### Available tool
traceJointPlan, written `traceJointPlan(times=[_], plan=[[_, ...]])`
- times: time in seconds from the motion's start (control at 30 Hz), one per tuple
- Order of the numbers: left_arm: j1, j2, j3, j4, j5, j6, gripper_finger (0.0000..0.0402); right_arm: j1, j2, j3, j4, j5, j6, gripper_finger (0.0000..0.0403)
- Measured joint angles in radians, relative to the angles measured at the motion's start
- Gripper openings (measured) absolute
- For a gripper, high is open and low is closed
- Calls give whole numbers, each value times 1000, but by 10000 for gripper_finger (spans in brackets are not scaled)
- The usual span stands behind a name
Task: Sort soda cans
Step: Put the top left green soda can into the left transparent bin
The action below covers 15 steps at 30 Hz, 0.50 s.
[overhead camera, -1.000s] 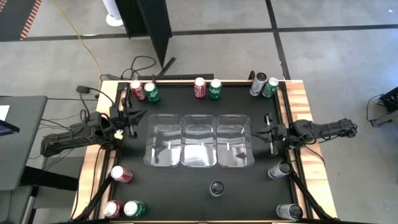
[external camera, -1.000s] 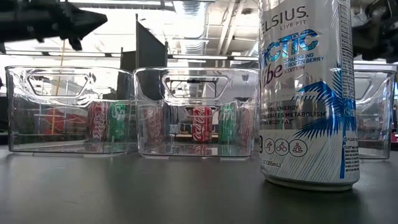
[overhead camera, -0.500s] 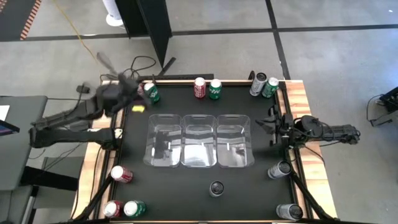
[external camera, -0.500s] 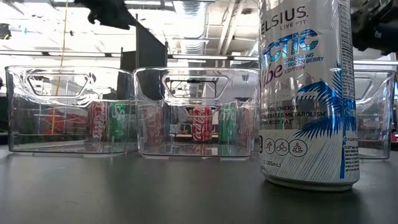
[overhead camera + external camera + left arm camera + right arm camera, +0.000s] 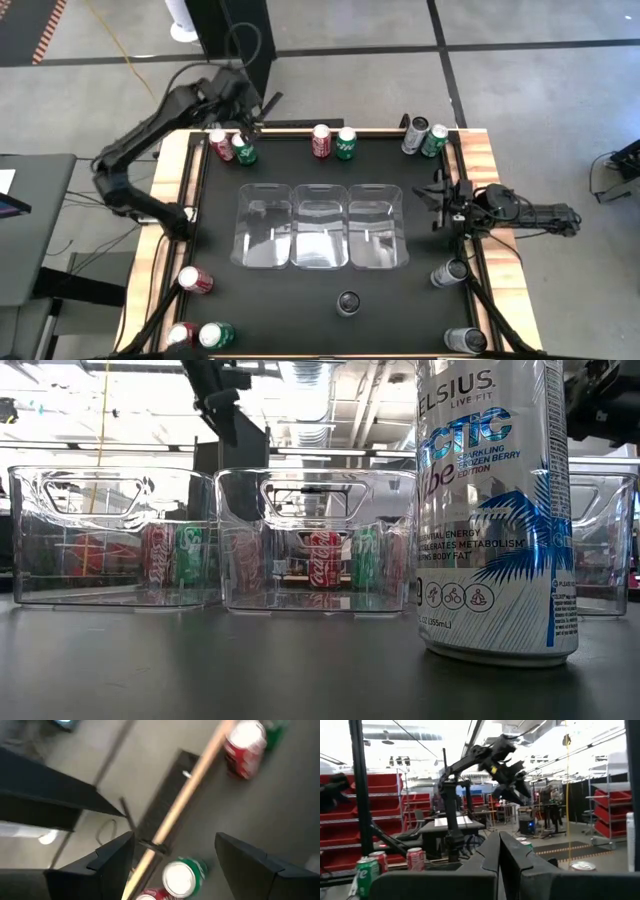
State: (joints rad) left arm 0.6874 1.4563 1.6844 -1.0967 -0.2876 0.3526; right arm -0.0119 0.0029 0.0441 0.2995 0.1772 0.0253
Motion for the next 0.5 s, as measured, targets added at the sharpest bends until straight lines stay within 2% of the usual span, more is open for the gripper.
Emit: traceJointPlan(times=[0.1, 0.33, 0.5], plan=[[27, 69, 54, -89, 27, 46, 273, 20, 0, 0, -9, 0, 1, 29], [102, 178, 61, -218, 49, 124, 273, 58, 0, 1, -15, 0, 1, 29], [159, 203, 60, -219, 47, 122, 273, 64, 0, 2, -41, 0, 2, 29]])
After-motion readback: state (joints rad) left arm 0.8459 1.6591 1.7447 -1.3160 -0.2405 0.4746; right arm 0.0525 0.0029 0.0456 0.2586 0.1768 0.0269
